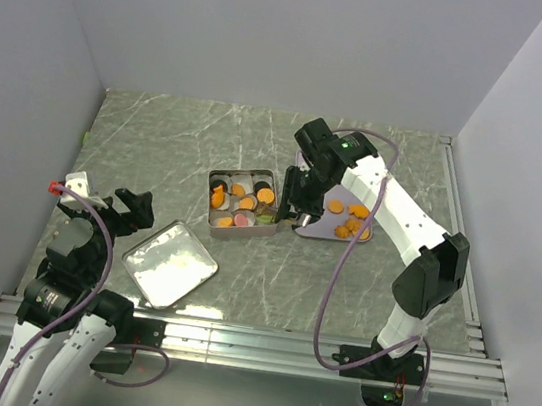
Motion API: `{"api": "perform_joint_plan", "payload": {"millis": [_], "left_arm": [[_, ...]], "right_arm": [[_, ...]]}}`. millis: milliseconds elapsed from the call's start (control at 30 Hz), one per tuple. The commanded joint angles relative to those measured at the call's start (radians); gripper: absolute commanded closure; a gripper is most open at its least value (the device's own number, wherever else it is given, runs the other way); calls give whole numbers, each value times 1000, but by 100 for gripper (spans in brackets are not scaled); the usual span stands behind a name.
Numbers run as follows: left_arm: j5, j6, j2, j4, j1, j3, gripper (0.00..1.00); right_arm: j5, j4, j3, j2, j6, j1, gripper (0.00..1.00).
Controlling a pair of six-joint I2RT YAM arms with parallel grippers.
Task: Pack the cookies
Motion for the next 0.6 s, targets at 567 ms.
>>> {"api": "perform_joint_plan", "payload": {"millis": [567], "left_arm": [[7,9,3,38,-1,1,1]], "right_arm": [[105,-64,116,-34,-35,-83,46]]}}
